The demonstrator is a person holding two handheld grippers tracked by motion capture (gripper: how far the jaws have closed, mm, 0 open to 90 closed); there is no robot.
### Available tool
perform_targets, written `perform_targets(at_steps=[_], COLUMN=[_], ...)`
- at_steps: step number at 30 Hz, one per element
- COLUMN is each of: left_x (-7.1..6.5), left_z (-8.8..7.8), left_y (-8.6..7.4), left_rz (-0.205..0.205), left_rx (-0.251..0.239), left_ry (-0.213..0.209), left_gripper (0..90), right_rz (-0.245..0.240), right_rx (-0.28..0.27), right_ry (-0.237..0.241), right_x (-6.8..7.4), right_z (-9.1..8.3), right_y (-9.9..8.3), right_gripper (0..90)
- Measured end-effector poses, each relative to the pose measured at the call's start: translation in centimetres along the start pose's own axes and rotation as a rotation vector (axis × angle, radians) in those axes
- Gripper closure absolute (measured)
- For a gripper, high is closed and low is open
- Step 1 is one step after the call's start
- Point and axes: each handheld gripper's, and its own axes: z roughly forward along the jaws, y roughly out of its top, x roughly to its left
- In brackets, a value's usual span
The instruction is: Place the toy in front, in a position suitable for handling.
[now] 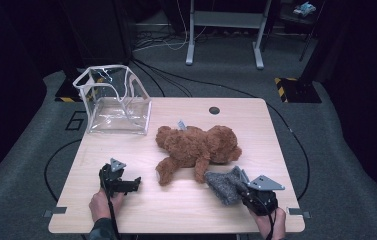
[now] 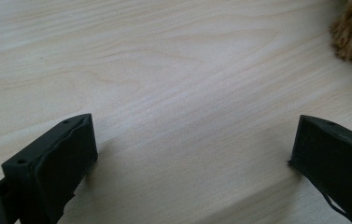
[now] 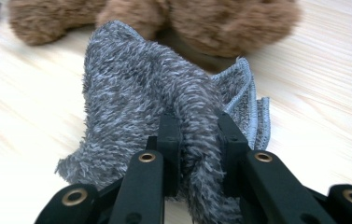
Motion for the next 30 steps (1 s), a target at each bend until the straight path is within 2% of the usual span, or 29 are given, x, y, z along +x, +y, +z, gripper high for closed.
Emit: perform_targets(at_steps=[2, 8, 10, 15, 18, 19, 24, 25, 30], left_x=[0.0, 0.0, 0.0, 0.0, 0.0, 0.0, 0.0, 0.0, 0.0], left_z=[0.0, 0.0, 0.0, 0.0, 0.0, 0.0, 0.0, 0.0, 0.0], left_y=[0.0, 0.0, 0.0, 0.0, 0.0, 0.0, 0.0, 0.0, 0.0], left_rz=[-0.002, 0.0, -0.003, -0.002, -0.002, -0.001, -0.001, -0.003, -0.002], left_rx=[0.001, -0.001, 0.003, 0.001, 0.0, -0.001, -0.001, 0.004, 0.002], left_ry=[0.0, 0.001, -0.001, 0.001, 0.001, 0.001, 0.001, 0.0, 0.0], left_gripper=[0.0, 0.0, 0.0, 0.0, 0.0, 0.0, 0.0, 0.0, 0.0], right_rz=[0.001, 0.044, 0.043, 0.083, 0.094, 0.105, 0.125, 0.132, 0.145], right_rx=[-0.008, -0.012, -0.012, -0.009, -0.006, -0.008, -0.019, -0.016, -0.015], right_ry=[-0.022, -0.086, -0.097, -0.177, -0.203, -0.233, -0.271, -0.291, -0.317], right_x=[-0.7, -2.5, -2.8, -4.3, -4.9, -5.5, -6.4, -6.7, -7.4], right_z=[-0.3, -0.9, -1.0, -1.3, -1.4, -1.4, -1.4, -1.3, -0.6], right_y=[-0.1, -0.6, -0.7, -1.0, -1.0, -1.0, -0.7, -0.5, -0.1], right_gripper=[76.1, 76.1, 76.1, 76.1, 76.1, 76.1, 76.1, 76.1, 76.1])
